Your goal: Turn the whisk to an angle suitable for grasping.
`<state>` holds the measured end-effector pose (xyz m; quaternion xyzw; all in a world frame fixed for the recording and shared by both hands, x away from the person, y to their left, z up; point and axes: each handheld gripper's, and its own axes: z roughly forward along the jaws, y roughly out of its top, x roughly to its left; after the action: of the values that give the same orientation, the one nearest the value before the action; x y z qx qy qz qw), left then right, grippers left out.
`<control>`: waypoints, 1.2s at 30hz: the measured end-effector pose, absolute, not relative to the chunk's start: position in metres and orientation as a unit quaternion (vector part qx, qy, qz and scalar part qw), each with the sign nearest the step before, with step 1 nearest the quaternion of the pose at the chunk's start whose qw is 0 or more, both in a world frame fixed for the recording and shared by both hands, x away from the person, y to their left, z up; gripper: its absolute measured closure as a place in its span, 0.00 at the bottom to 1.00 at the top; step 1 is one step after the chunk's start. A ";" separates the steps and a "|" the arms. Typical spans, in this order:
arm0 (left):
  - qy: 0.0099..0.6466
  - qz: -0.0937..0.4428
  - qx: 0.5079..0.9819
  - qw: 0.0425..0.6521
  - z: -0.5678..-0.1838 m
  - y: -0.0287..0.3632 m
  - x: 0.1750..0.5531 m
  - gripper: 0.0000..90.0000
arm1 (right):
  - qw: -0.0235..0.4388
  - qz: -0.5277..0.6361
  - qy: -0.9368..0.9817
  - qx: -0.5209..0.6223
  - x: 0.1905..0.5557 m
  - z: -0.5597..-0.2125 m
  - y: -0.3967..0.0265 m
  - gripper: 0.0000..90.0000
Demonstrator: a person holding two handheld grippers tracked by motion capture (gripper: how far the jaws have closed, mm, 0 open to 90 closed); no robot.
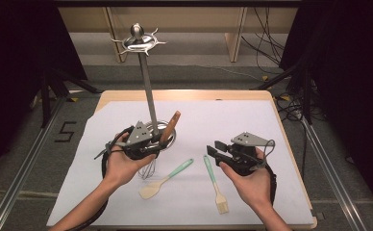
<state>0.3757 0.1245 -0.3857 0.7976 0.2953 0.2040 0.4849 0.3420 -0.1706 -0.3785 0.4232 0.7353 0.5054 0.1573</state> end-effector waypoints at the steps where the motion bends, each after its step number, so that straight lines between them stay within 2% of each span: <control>1: 0.294 0.207 0.798 0.484 -0.385 0.123 0.375 0.76 | 0.158 0.503 0.737 0.422 0.342 -0.377 -0.170 0.69; 4: 0.285 0.205 0.801 0.485 -0.382 0.117 0.374 0.76 | 0.143 0.505 0.734 0.431 0.343 -0.373 -0.161 0.68; 8: 0.265 0.212 0.806 0.485 -0.379 0.109 0.375 0.76 | 0.155 0.516 0.734 0.413 0.348 -0.372 -0.156 0.68; 9: 0.265 0.212 0.806 0.485 -0.379 0.108 0.375 0.76 | 0.144 0.514 0.732 0.424 0.347 -0.368 -0.153 0.67; 21: 0.248 0.209 0.814 0.482 -0.380 0.088 0.373 0.76 | 0.148 0.538 0.729 0.396 0.352 -0.357 -0.135 0.65; 36: 0.248 0.201 0.816 0.482 -0.382 0.075 0.368 0.76 | 0.144 0.555 0.715 0.401 0.356 -0.350 -0.124 0.68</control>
<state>0.3676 0.0755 -0.3817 0.8161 0.2482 0.2008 0.4817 0.3560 -0.1243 -0.3501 0.4006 0.7149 0.5547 0.1439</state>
